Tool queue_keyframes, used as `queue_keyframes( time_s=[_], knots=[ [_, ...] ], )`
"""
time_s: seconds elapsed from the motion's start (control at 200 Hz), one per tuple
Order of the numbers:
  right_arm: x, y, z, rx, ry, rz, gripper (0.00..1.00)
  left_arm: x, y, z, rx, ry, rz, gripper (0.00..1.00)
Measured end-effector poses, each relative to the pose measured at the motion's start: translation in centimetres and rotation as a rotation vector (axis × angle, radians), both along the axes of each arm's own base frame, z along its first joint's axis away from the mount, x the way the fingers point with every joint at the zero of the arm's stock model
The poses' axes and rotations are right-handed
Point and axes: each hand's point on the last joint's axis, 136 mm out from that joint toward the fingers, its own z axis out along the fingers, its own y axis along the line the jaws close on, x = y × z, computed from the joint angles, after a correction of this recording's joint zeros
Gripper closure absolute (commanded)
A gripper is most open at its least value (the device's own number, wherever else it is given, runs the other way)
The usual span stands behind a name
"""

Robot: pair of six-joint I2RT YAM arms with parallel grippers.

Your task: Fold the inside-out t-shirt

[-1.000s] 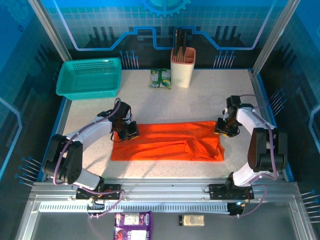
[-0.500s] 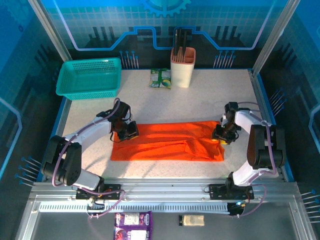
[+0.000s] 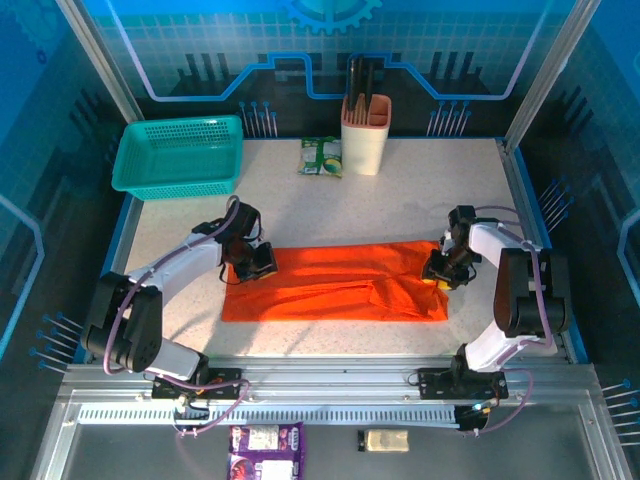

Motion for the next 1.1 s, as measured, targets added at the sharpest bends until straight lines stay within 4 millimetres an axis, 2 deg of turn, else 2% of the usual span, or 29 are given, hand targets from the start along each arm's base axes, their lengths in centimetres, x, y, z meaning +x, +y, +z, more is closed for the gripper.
queue_keyframes(
  time_s=[0.12, 0.215, 0.35, 0.64, 1.011, 1.101],
  knots=[
    [0.1, -0.4, 0.7, -0.023, -0.023, 0.003, 0.52, 0.0, 0.1, 0.2, 0.005, -0.006, 0.003, 0.90],
    [0.6, -0.6, 1.4, -0.039, -0.056, 0.011, 0.52, 0.1, 0.1, 0.5, 0.003, -0.014, 0.003, 0.90],
    [0.9, -0.6, 1.1, -0.036, -0.062, 0.017, 0.54, 0.1, 0.1, 0.6, 0.002, -0.018, 0.003, 0.90],
    [0.8, -0.2, -0.3, 0.001, -0.046, 0.001, 0.68, 0.1, 0.2, 0.9, 0.007, -0.026, 0.005, 0.89],
    [0.6, -0.2, -0.2, 0.017, -0.049, -0.028, 1.00, -0.1, 0.7, 0.9, 0.018, -0.019, 0.016, 0.90],
    [0.6, -0.4, 0.0, 0.012, -0.044, -0.035, 1.00, 0.1, 1.6, 1.3, 0.022, -0.029, 0.042, 0.90]
  ],
)
